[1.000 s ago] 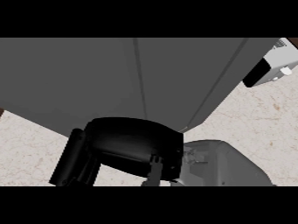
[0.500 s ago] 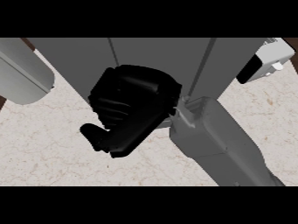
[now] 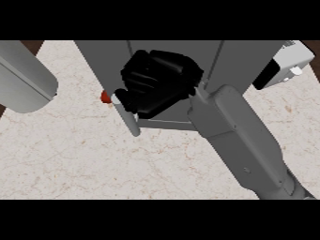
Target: Pick up the bottled water, place it into the cabinet and close the cabinet
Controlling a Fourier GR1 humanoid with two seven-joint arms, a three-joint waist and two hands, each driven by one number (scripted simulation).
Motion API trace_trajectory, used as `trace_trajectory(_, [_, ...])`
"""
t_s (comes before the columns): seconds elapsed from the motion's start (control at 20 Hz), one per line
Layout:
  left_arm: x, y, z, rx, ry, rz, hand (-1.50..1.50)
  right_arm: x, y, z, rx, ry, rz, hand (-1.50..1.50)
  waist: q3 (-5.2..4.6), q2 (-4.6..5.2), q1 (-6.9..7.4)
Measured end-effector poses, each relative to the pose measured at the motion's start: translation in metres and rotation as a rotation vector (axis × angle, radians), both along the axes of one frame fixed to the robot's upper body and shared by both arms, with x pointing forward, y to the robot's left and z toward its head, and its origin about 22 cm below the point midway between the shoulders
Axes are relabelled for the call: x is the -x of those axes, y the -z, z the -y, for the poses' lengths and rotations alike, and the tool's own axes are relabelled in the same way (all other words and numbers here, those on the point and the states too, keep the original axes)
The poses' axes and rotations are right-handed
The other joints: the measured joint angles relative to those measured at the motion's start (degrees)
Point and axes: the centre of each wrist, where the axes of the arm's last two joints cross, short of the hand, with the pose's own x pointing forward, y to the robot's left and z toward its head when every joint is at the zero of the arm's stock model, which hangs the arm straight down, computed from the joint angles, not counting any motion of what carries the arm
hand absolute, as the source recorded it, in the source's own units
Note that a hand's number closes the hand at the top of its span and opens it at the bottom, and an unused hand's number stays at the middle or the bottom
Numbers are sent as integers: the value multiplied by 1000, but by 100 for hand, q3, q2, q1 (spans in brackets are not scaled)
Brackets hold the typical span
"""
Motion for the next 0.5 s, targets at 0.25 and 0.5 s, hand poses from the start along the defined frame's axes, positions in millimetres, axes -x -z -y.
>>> trace_trajectory(0.25, [1,2,-2,-3,0,-3,-150,-5,2,-5,7,-4,73,150,-16,-22,7])
trace_trajectory(0.5, [-3,3,4,1,7,1,-150,-8,-1,-13,-4,15,109,-150,-29,8,32])
